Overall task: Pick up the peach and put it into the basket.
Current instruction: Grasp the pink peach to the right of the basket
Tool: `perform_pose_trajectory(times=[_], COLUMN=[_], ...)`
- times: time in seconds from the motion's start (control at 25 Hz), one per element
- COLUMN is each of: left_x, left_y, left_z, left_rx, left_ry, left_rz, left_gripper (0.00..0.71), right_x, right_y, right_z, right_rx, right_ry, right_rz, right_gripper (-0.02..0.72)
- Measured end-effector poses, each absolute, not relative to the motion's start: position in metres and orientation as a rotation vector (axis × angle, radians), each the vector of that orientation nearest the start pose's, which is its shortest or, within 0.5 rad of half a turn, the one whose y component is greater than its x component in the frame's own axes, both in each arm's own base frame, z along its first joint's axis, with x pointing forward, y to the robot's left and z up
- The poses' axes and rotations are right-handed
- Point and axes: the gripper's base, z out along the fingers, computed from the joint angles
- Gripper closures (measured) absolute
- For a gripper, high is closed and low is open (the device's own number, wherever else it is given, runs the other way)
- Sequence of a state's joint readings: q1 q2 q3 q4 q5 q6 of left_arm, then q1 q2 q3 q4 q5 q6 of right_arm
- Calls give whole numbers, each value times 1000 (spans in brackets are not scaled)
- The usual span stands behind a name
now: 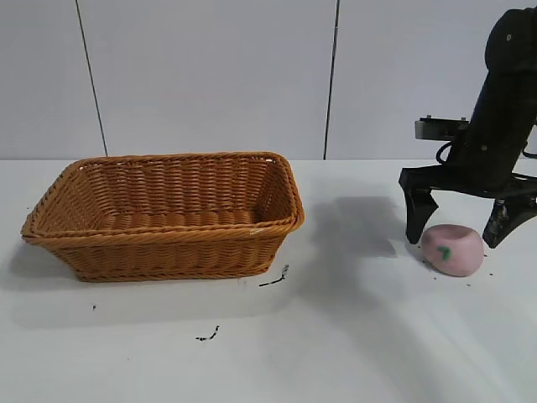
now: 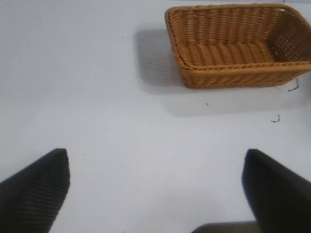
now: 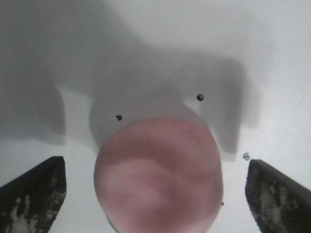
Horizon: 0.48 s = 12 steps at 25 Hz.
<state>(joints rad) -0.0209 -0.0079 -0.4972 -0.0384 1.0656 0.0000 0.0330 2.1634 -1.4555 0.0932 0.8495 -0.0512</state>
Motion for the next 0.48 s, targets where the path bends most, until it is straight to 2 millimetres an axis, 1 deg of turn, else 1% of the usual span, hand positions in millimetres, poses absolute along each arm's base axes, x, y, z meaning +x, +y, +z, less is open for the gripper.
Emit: perform_pose_trajectory(times=[0.16, 0.2, 0.24, 0.32, 0.4, 0.44, 0.48], left_x=[-6, -6, -6, -6, -6, -6, -6], left_y=[-3, -3, -3, -3, -3, -3, -3], left_z=[276, 276, 276, 276, 276, 276, 276], left_rx=[23, 23, 23, 23, 23, 23, 23], left_ry=[2044, 2044, 2044, 2044, 2044, 2044, 2044], left_rz=[-59, -59, -59, -59, -59, -59, -59], left_gripper=[17, 17, 17, 17, 17, 17, 17], right_x=[414, 414, 414, 414, 414, 415, 416], right_y=[20, 20, 20, 20, 20, 20, 20], right_z=[111, 111, 111, 111, 112, 116, 121], right_rx=[-40, -40, -40, -40, -40, -41, -42], right_ry=[3061, 3062, 3065, 3066, 3063, 3056, 3045], right_rz=[110, 110, 111, 111, 111, 111, 111], right_gripper=[15, 55, 129, 329, 562, 633, 685])
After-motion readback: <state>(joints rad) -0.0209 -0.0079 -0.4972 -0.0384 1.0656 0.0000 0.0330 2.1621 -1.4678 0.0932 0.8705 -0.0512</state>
